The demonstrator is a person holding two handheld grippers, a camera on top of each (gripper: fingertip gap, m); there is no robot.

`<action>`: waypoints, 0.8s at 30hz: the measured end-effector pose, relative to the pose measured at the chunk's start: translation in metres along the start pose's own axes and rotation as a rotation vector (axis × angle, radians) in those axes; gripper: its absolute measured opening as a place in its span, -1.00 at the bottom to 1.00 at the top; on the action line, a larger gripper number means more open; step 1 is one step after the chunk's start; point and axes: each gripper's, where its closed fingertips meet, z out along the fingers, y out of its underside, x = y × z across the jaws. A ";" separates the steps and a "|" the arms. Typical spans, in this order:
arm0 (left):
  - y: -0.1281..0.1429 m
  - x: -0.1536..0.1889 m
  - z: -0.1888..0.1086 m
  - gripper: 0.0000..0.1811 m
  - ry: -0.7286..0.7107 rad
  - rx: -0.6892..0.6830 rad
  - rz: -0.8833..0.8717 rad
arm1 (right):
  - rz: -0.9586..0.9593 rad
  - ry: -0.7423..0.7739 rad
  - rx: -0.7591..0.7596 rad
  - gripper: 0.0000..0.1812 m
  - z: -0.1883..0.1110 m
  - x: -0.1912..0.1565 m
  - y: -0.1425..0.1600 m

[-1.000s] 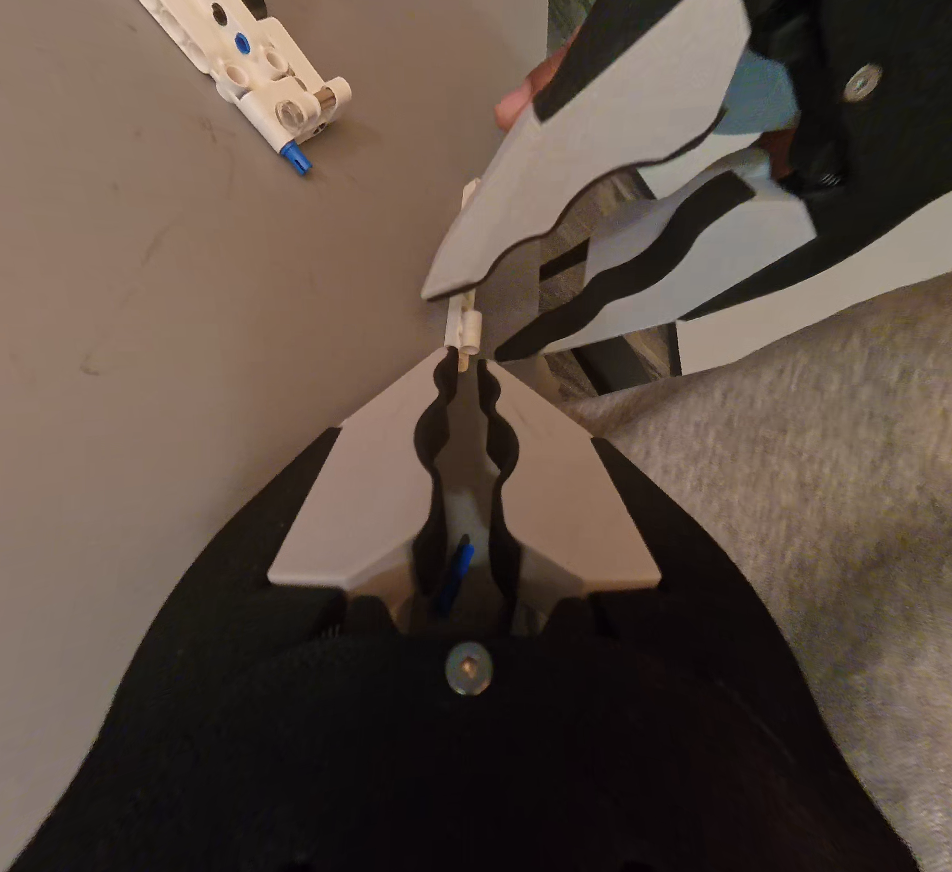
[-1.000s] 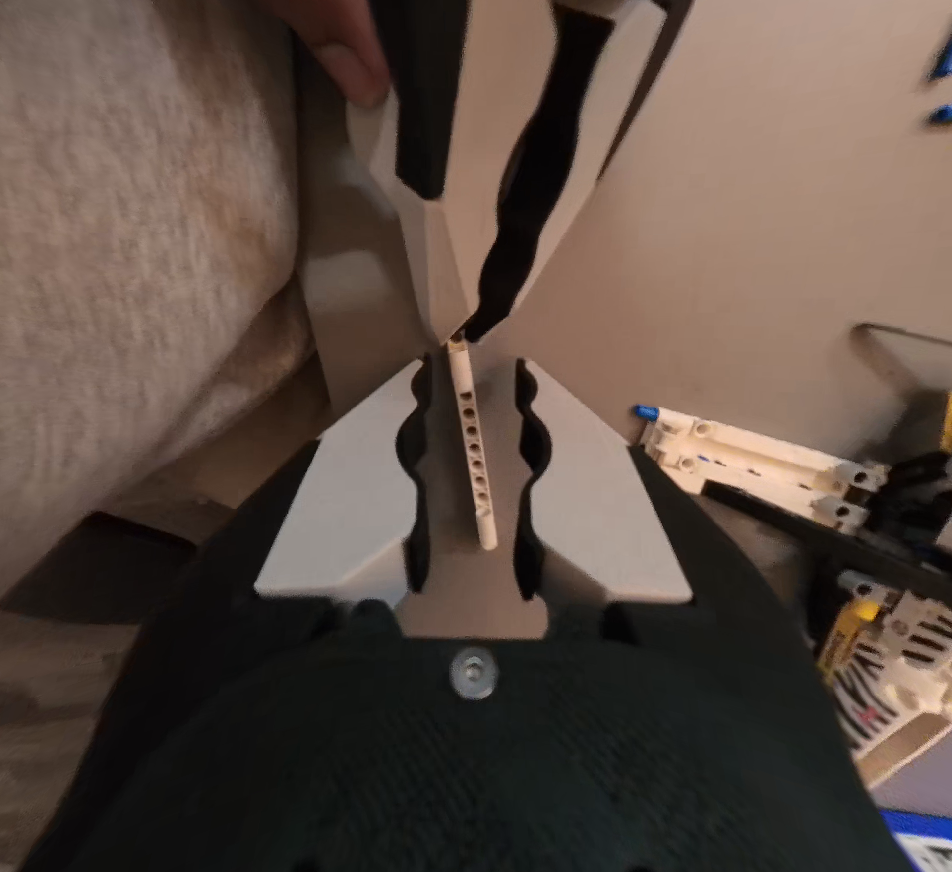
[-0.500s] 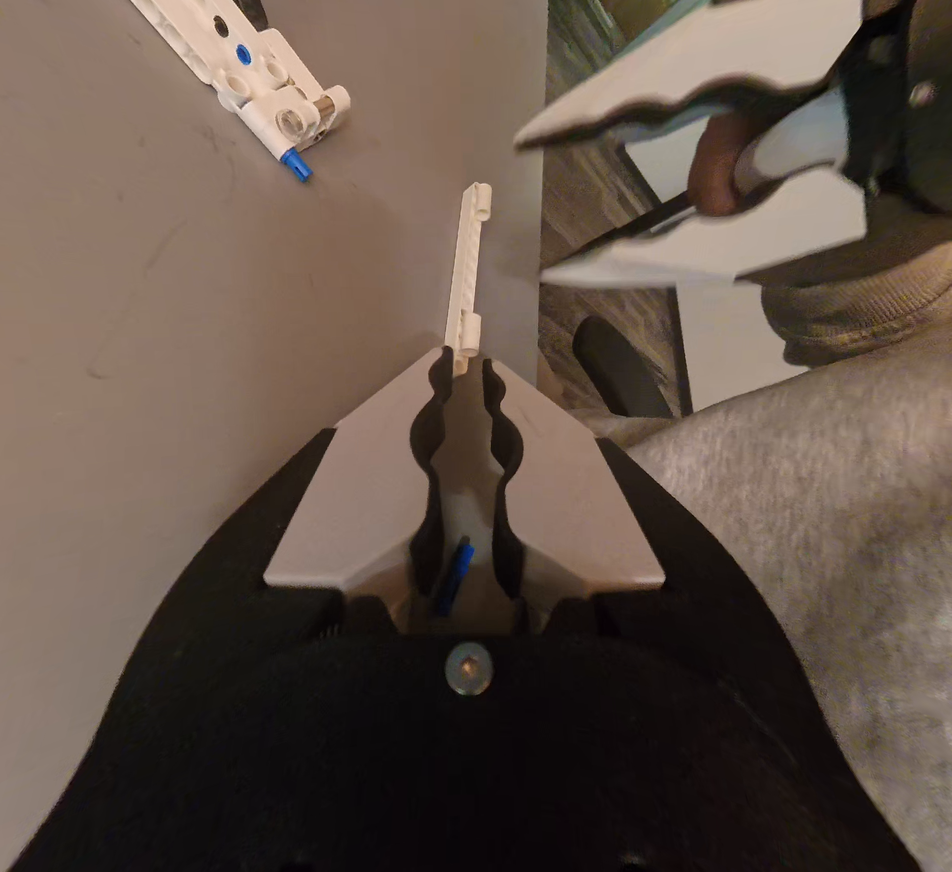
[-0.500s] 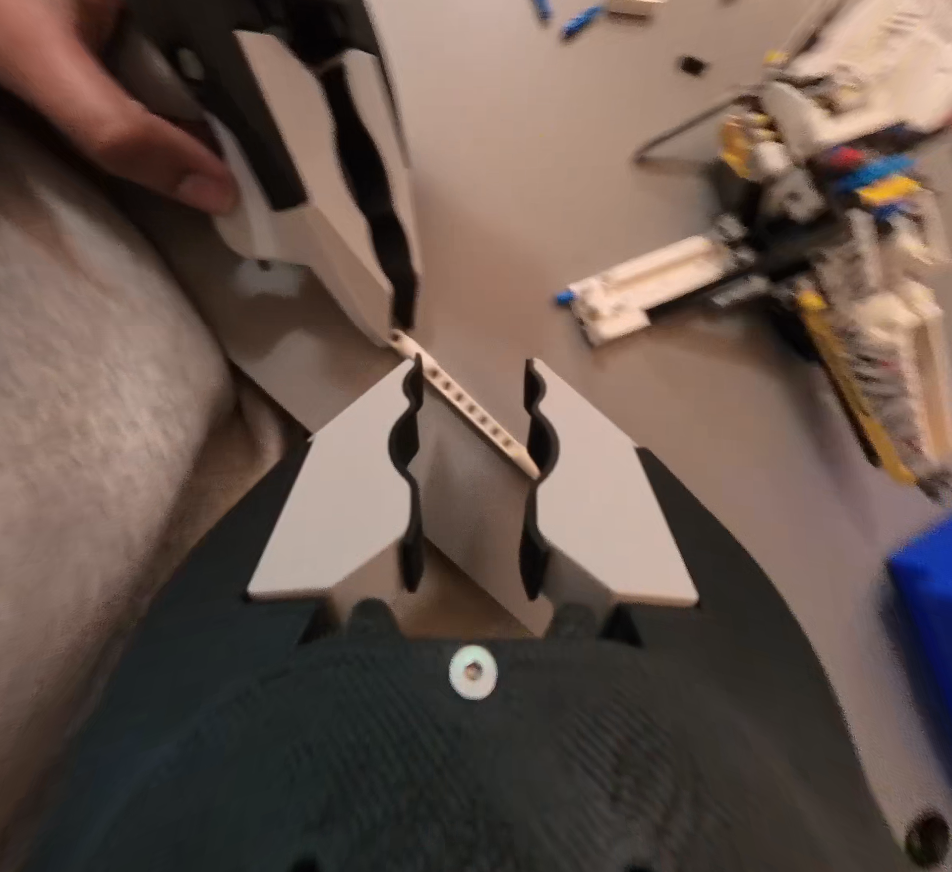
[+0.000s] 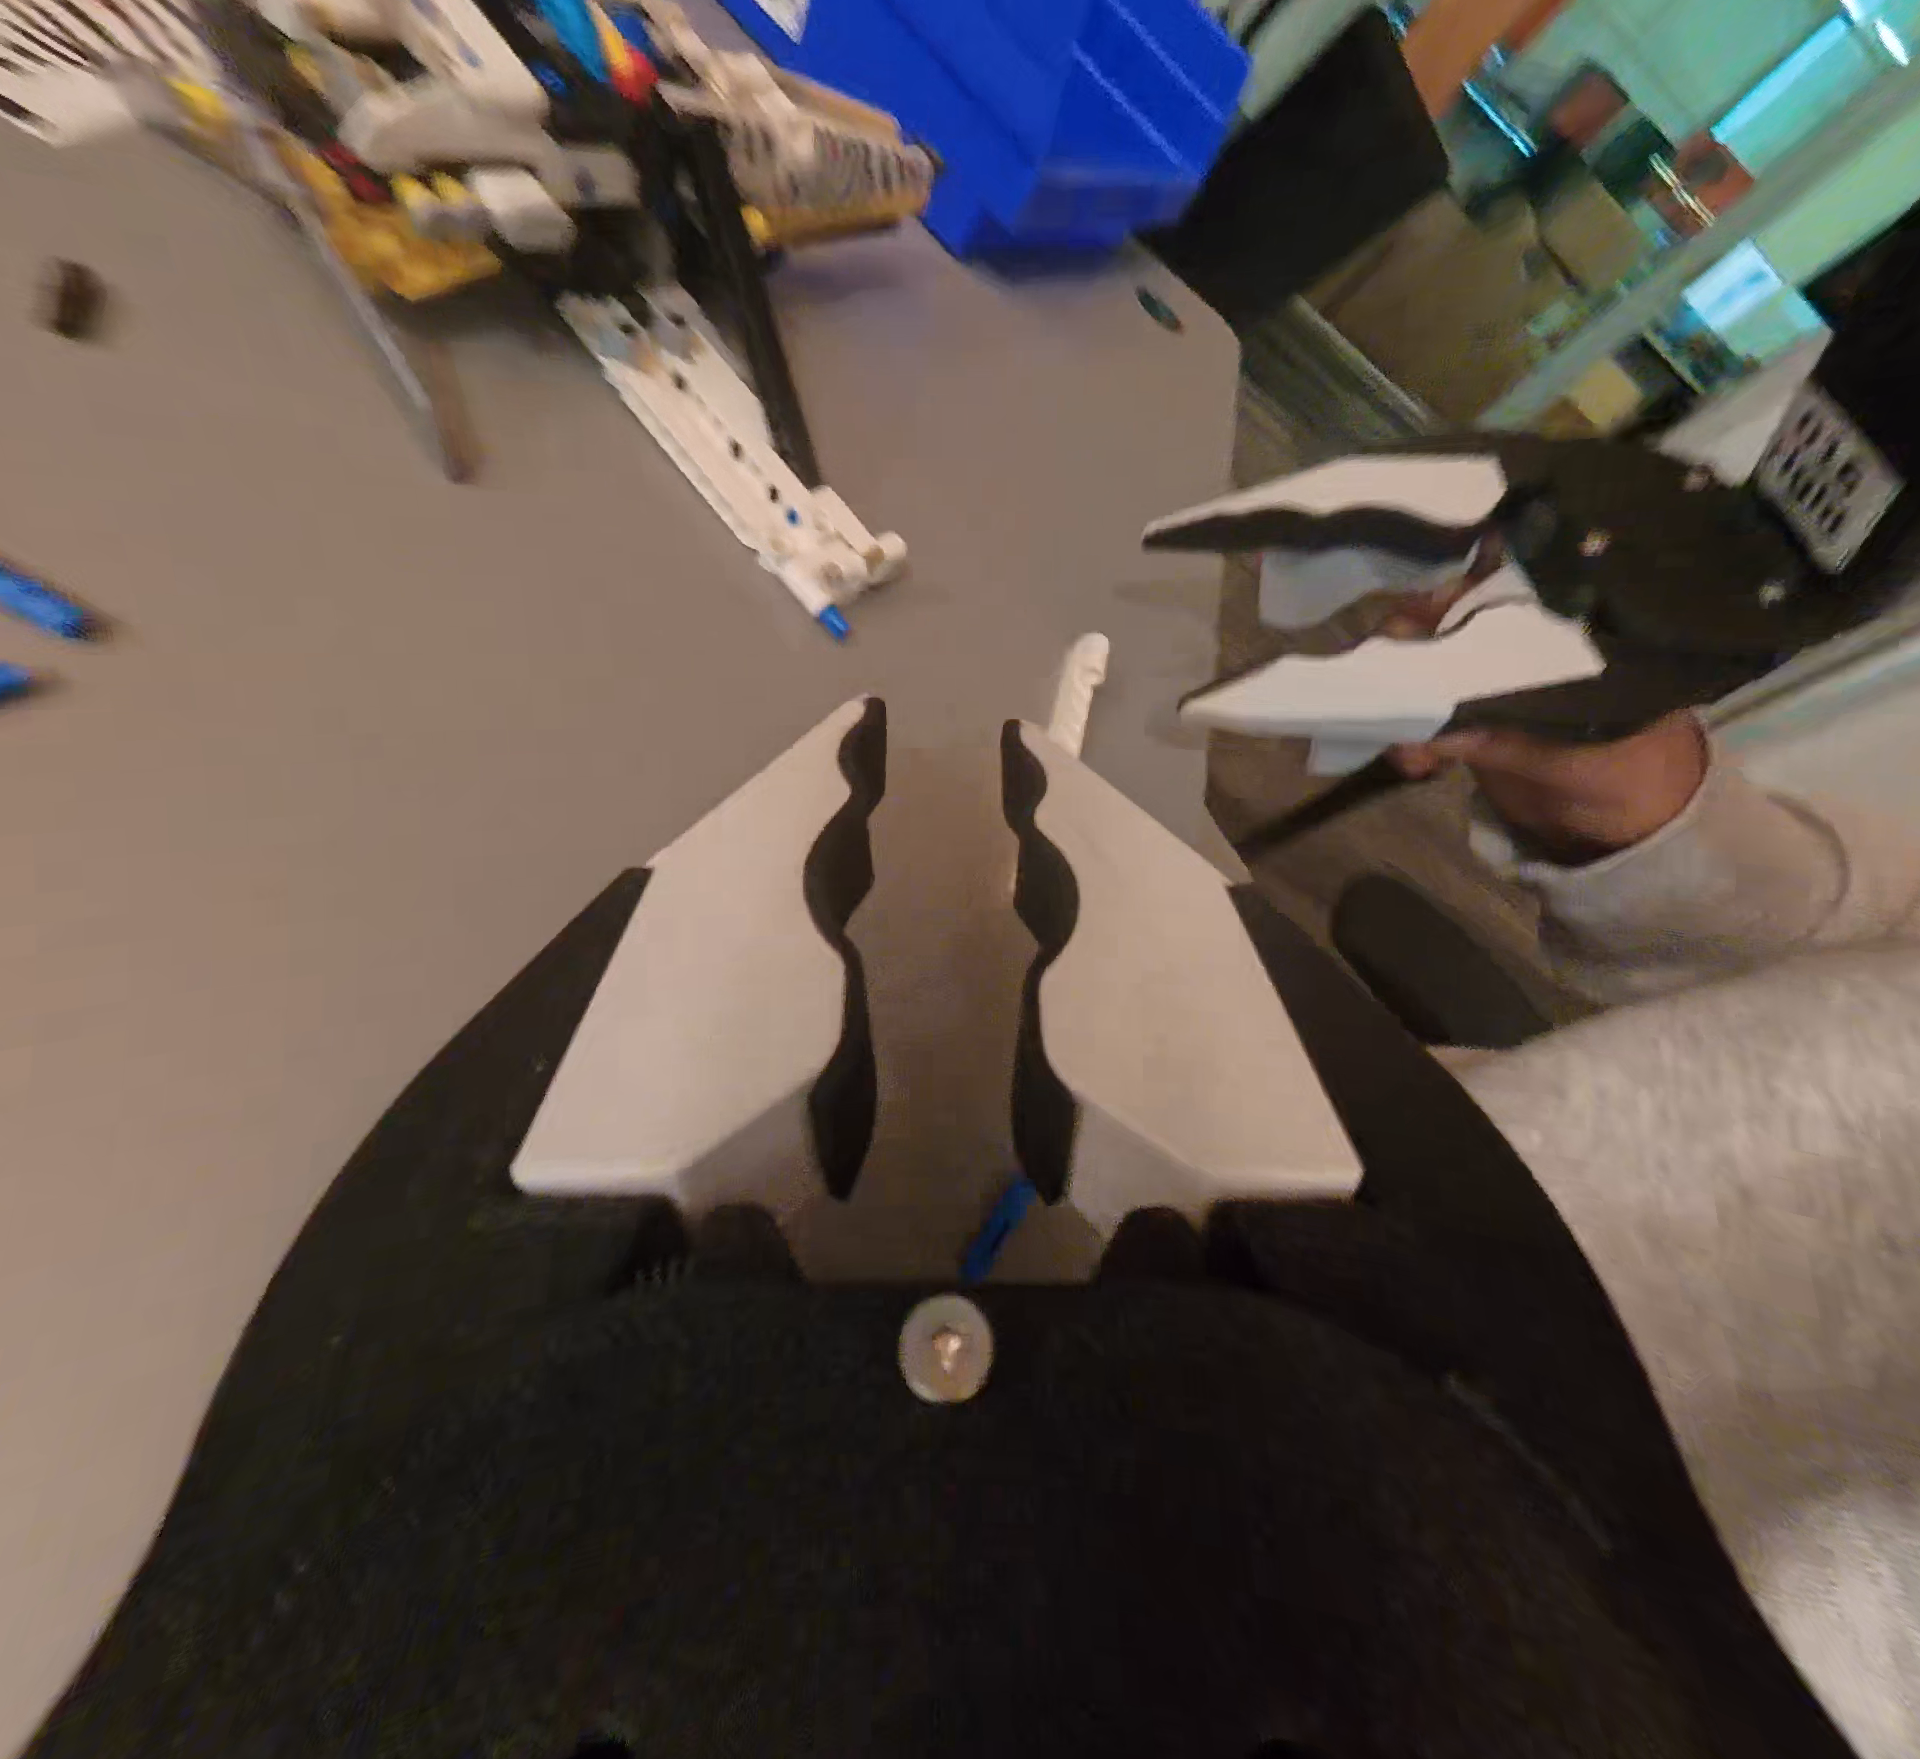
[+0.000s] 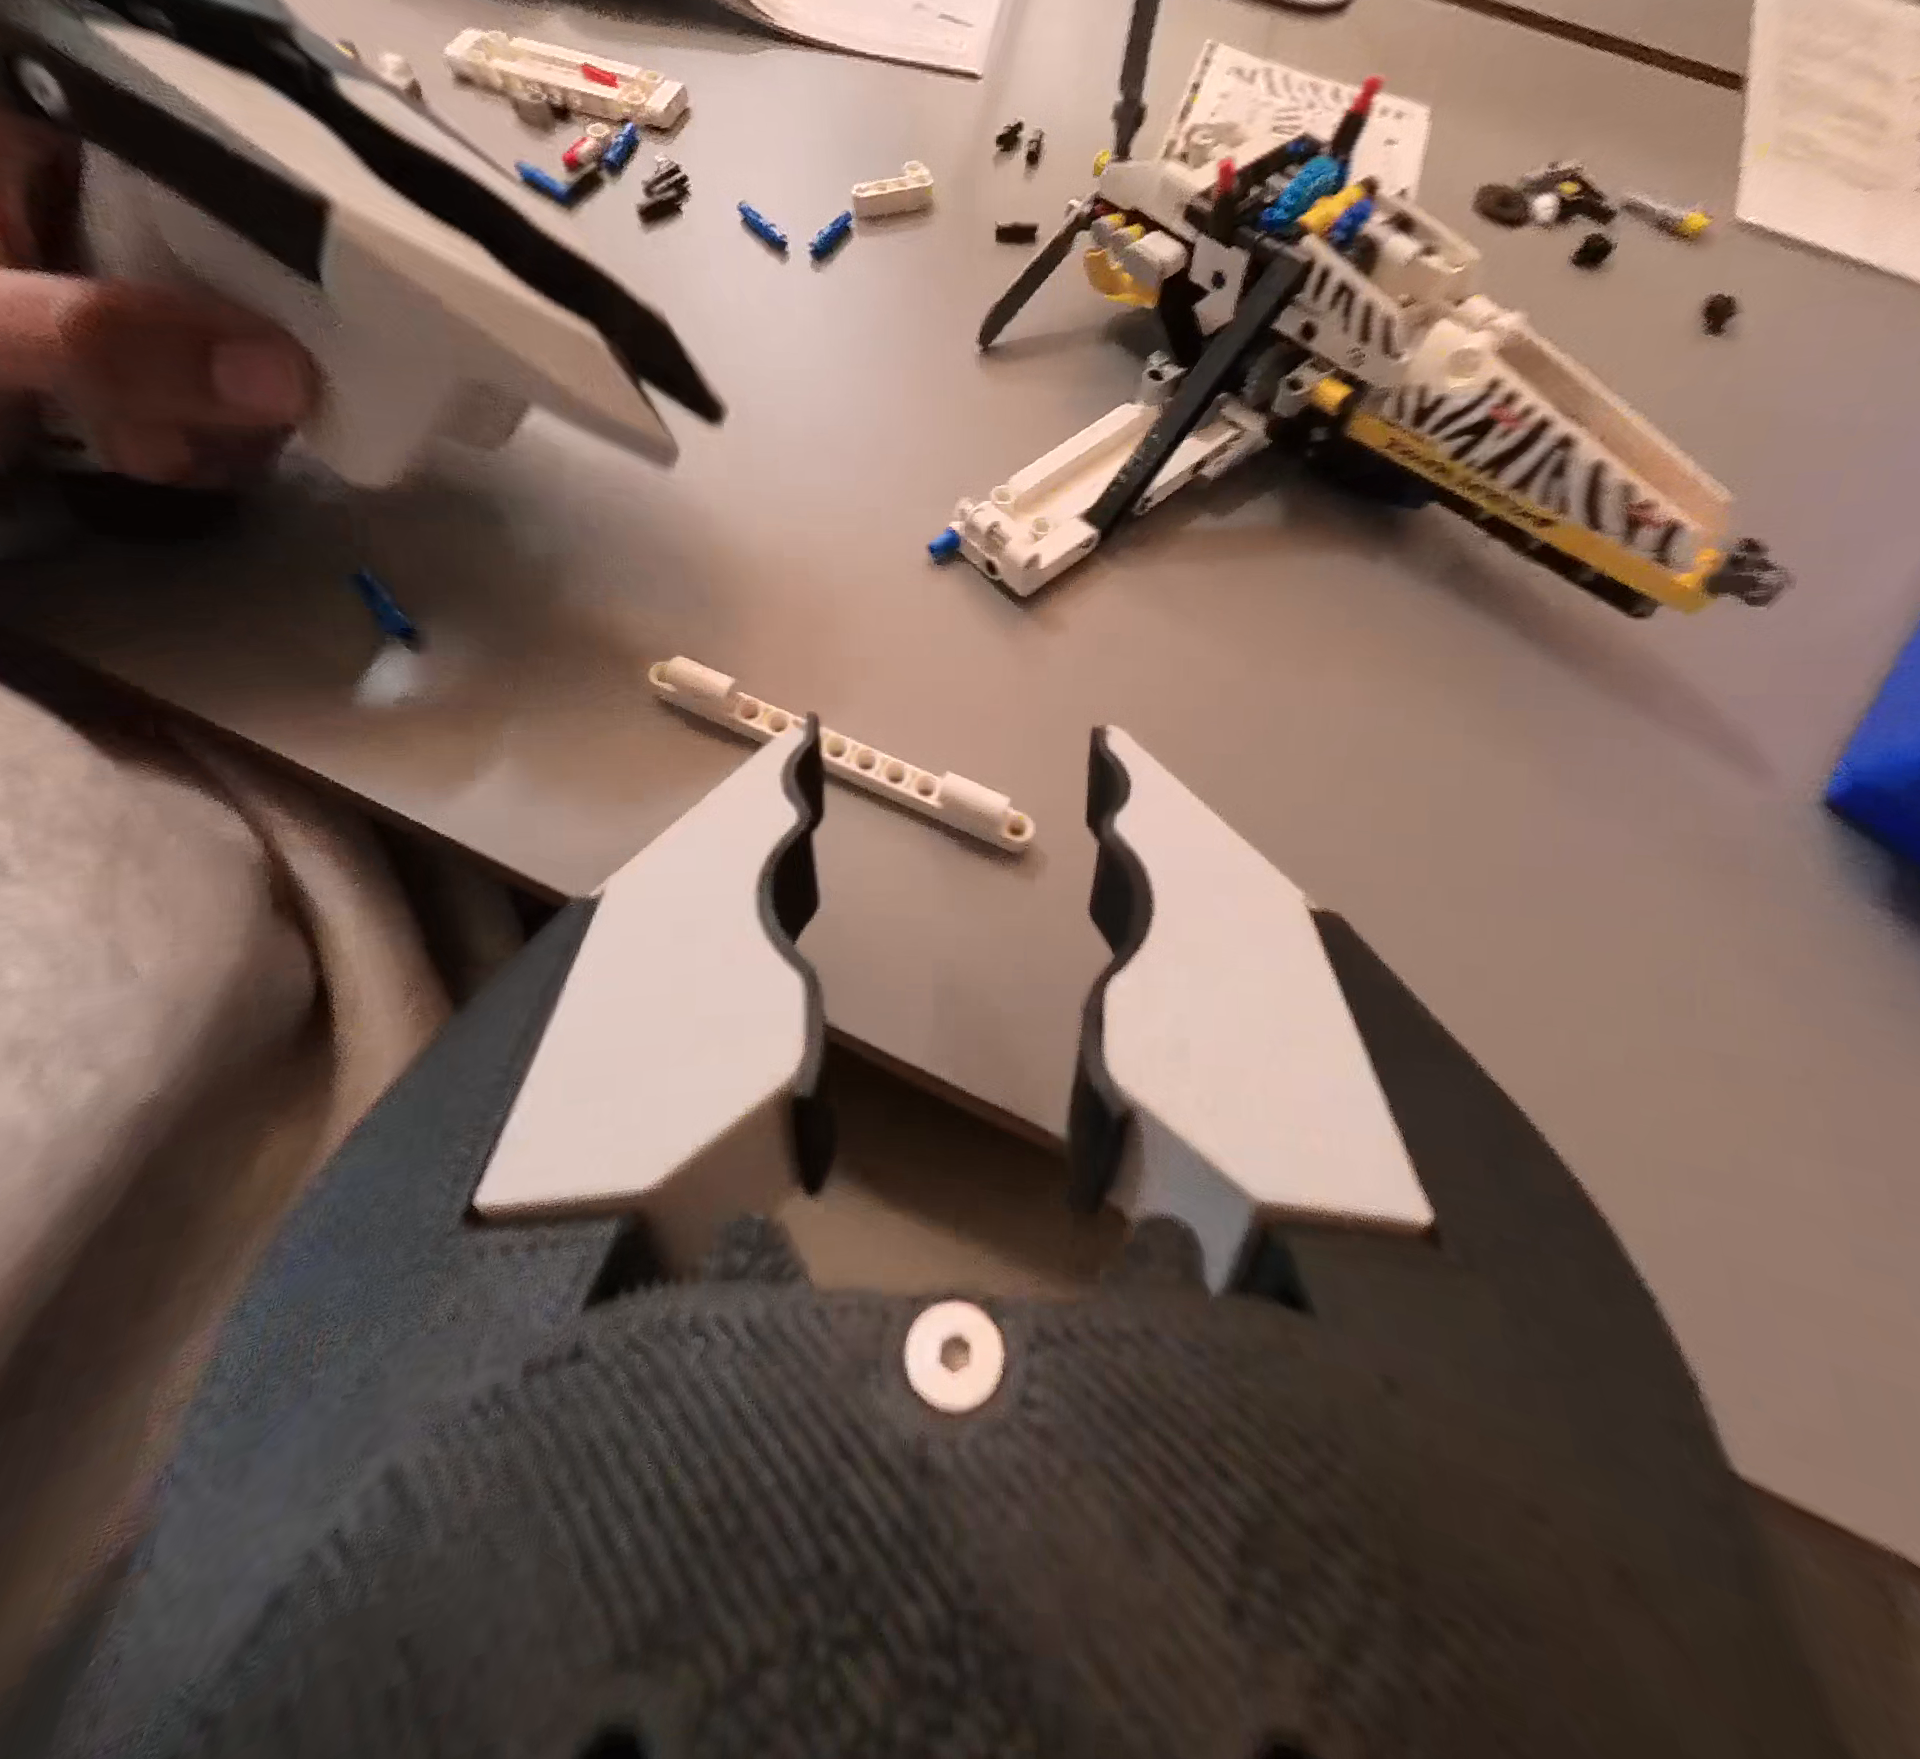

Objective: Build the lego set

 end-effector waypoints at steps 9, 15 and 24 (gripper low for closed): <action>-0.017 -0.021 -0.055 -0.33 -0.183 0.114 0.159 | 0.036 -0.016 0.096 -0.28 0.017 -0.017 -0.002; -0.031 -0.042 -0.089 -0.32 -0.274 0.227 0.209 | 0.010 -0.030 0.167 -0.56 0.012 -0.031 -0.037; -0.048 -0.106 -0.180 -0.26 -0.700 0.409 0.235 | -0.009 0.121 0.319 -0.49 0.024 0.005 -0.097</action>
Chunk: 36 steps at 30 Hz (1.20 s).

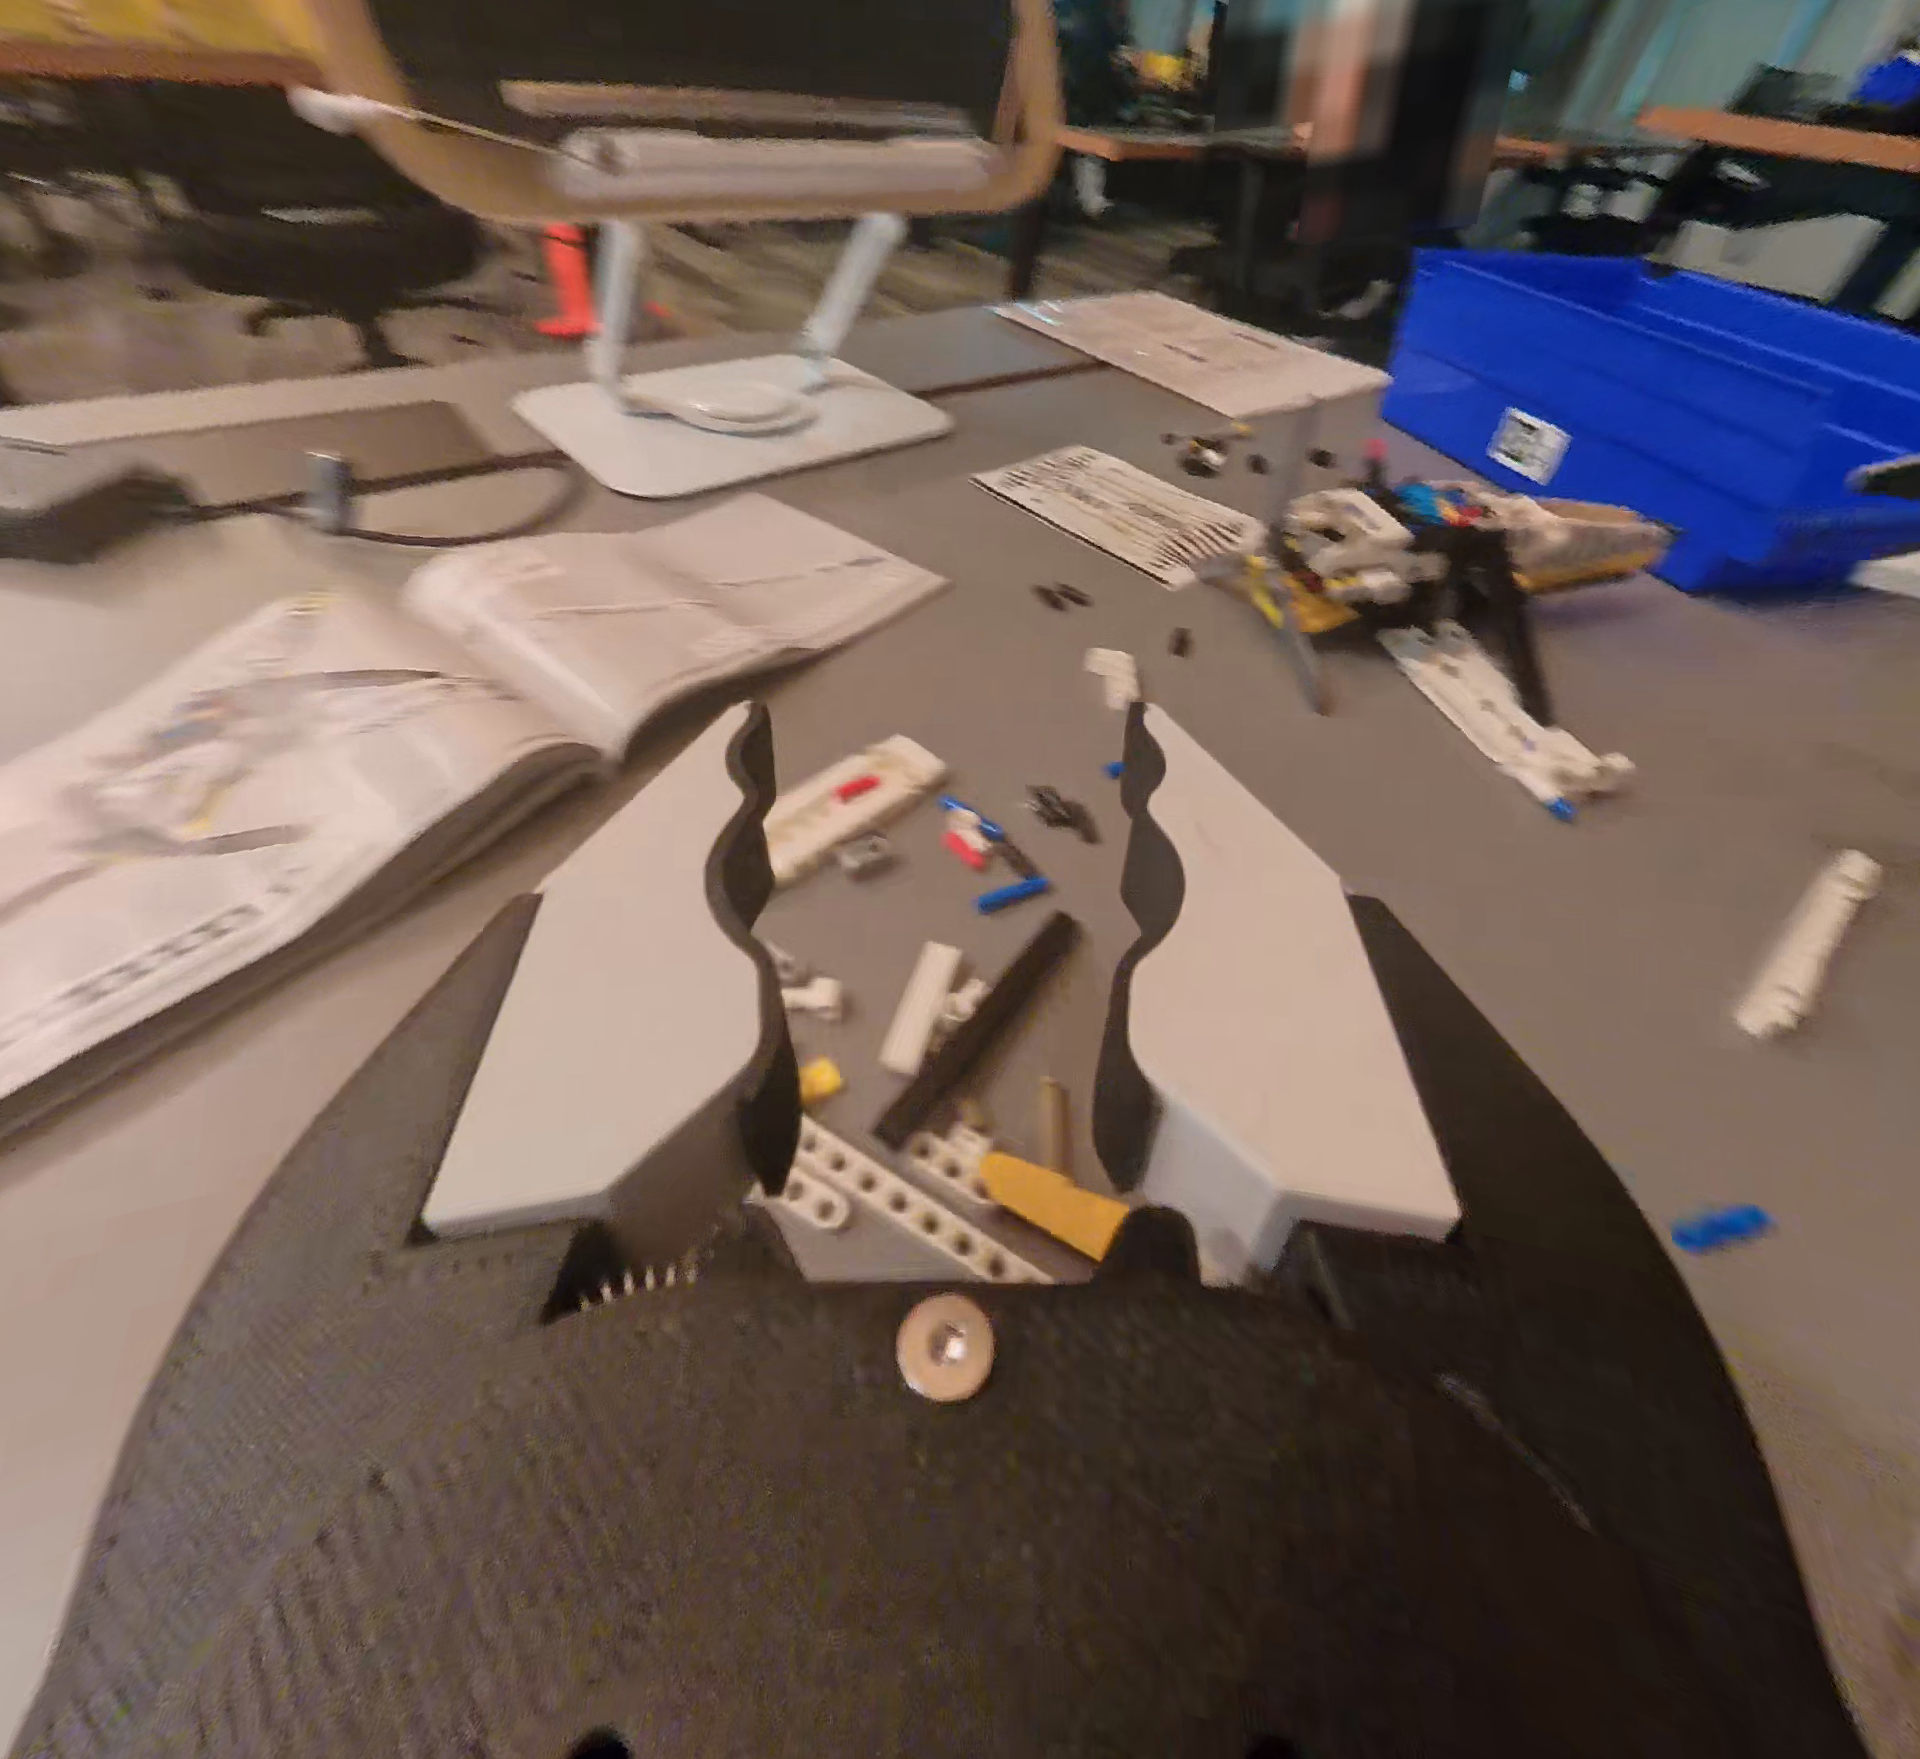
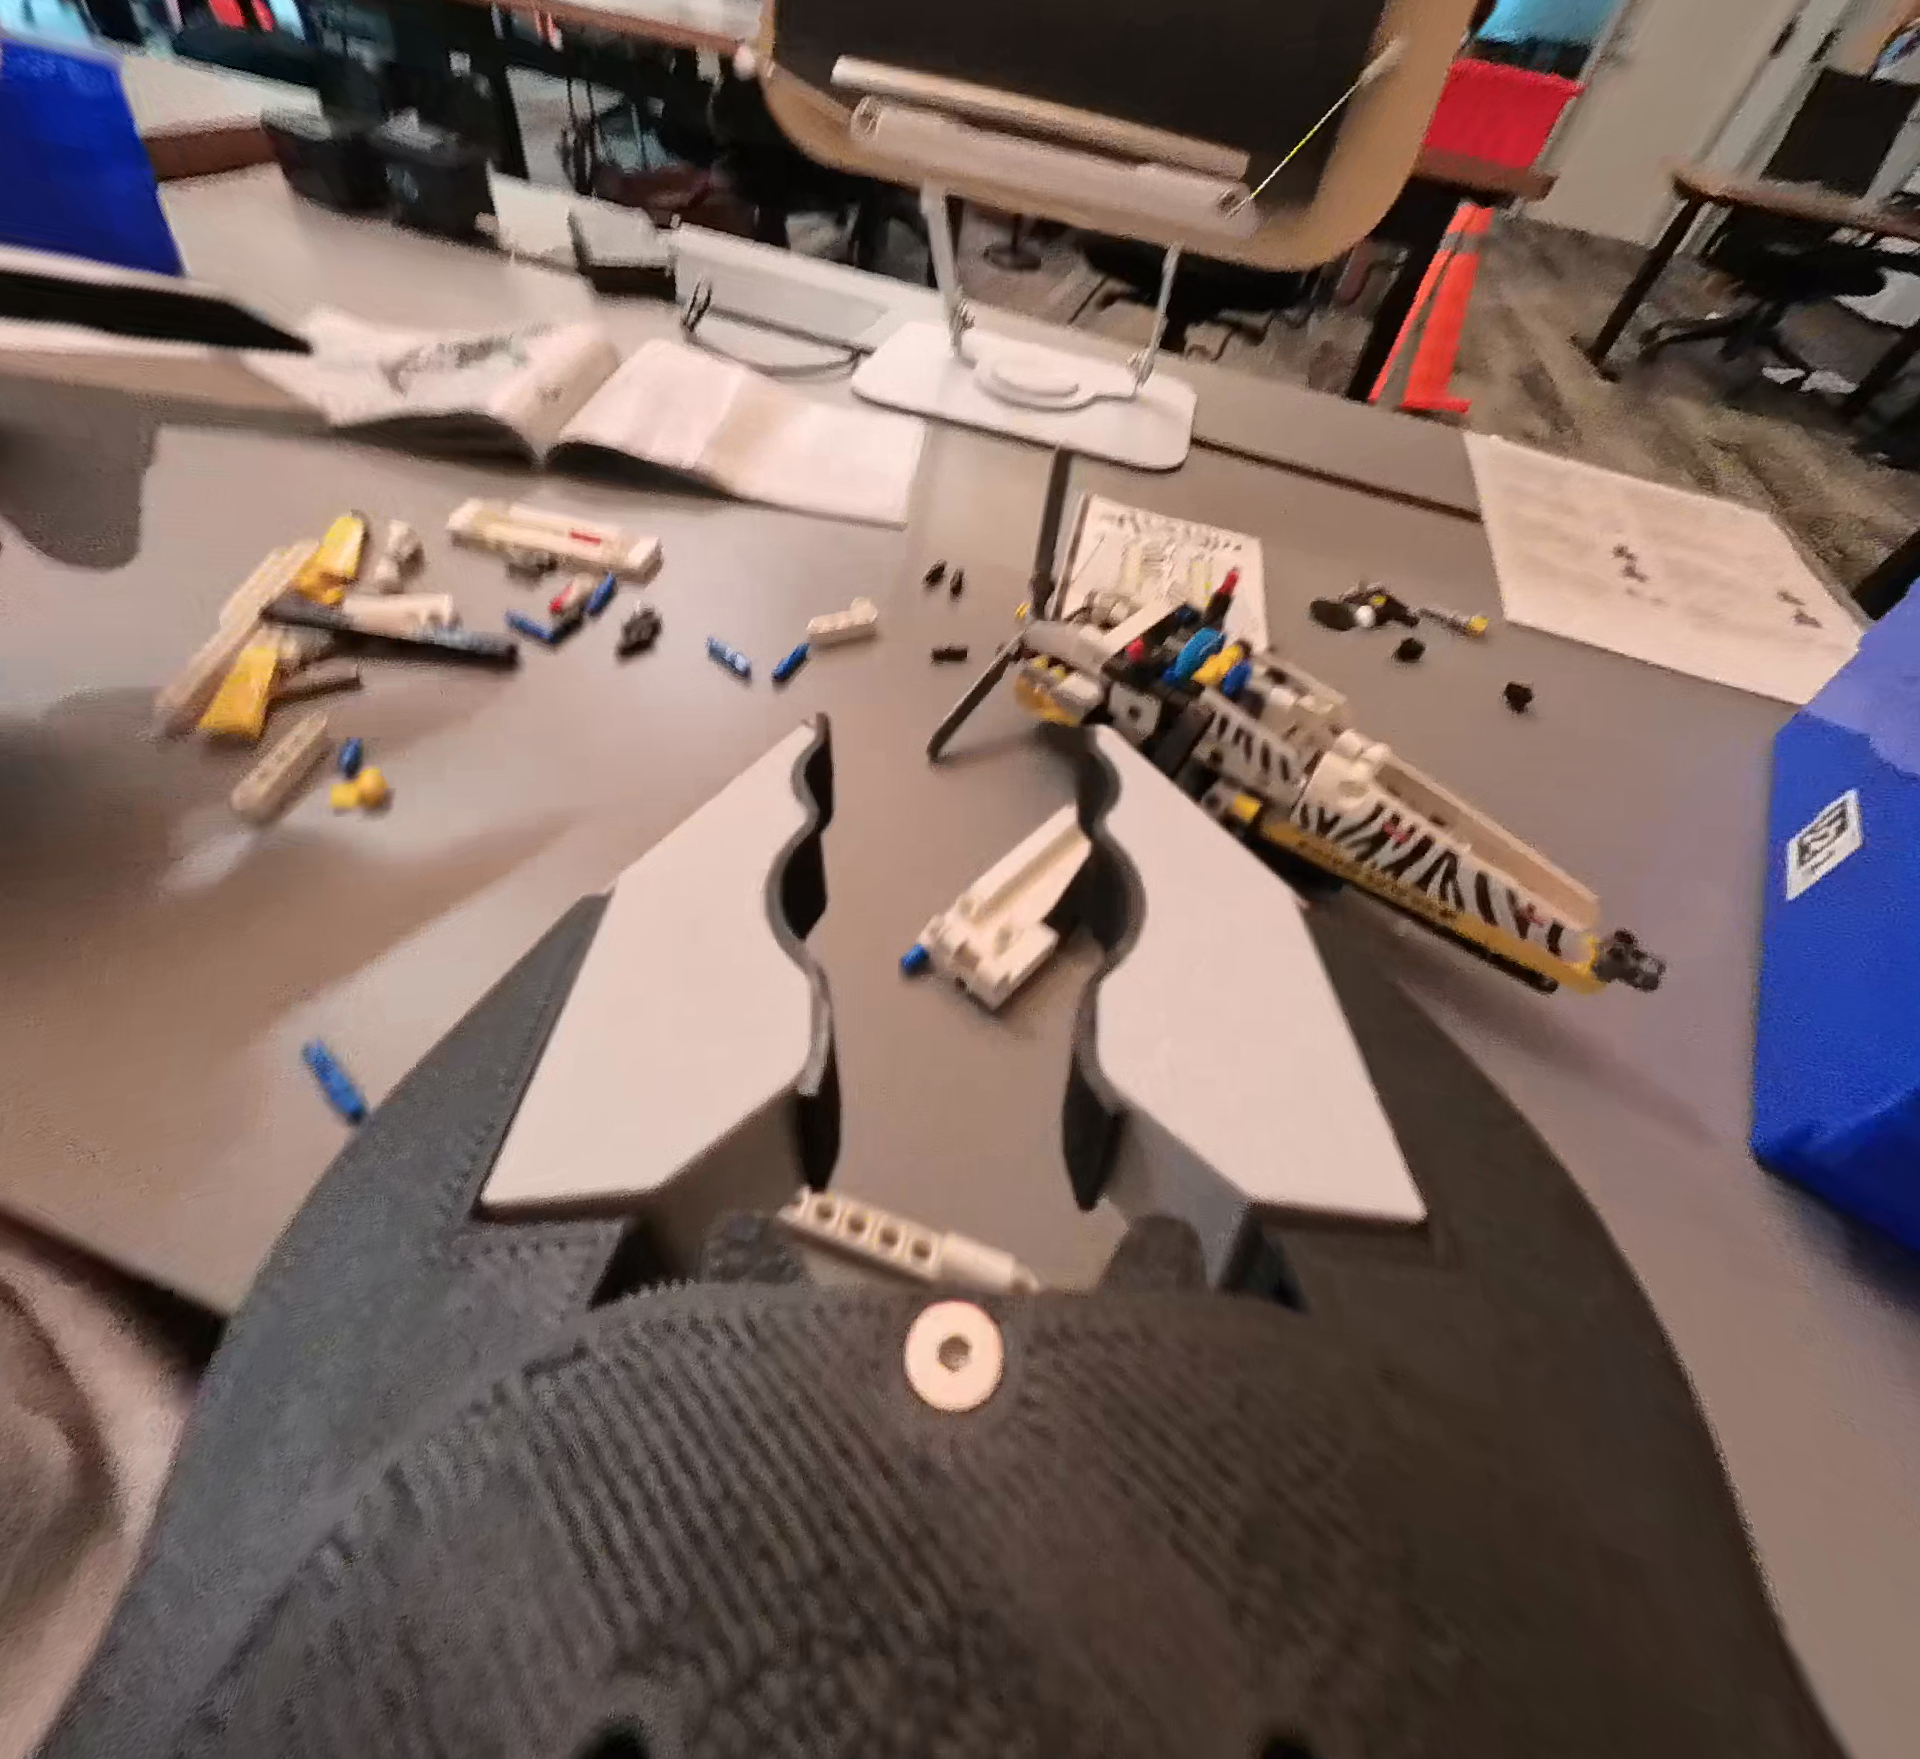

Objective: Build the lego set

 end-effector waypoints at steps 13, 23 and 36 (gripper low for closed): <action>-0.033 -0.086 0.004 -0.67 -0.318 0.053 0.124 | -0.154 -0.210 0.171 -0.38 0.110 -0.042 -0.070; -0.043 -0.107 -0.007 -1.00 -0.283 0.233 0.036 | -0.213 -0.093 0.201 -0.35 0.117 0.012 -0.094; -0.013 -0.101 0.022 -0.93 -0.276 0.033 0.108 | -0.223 0.341 0.266 -0.54 0.052 0.164 -0.038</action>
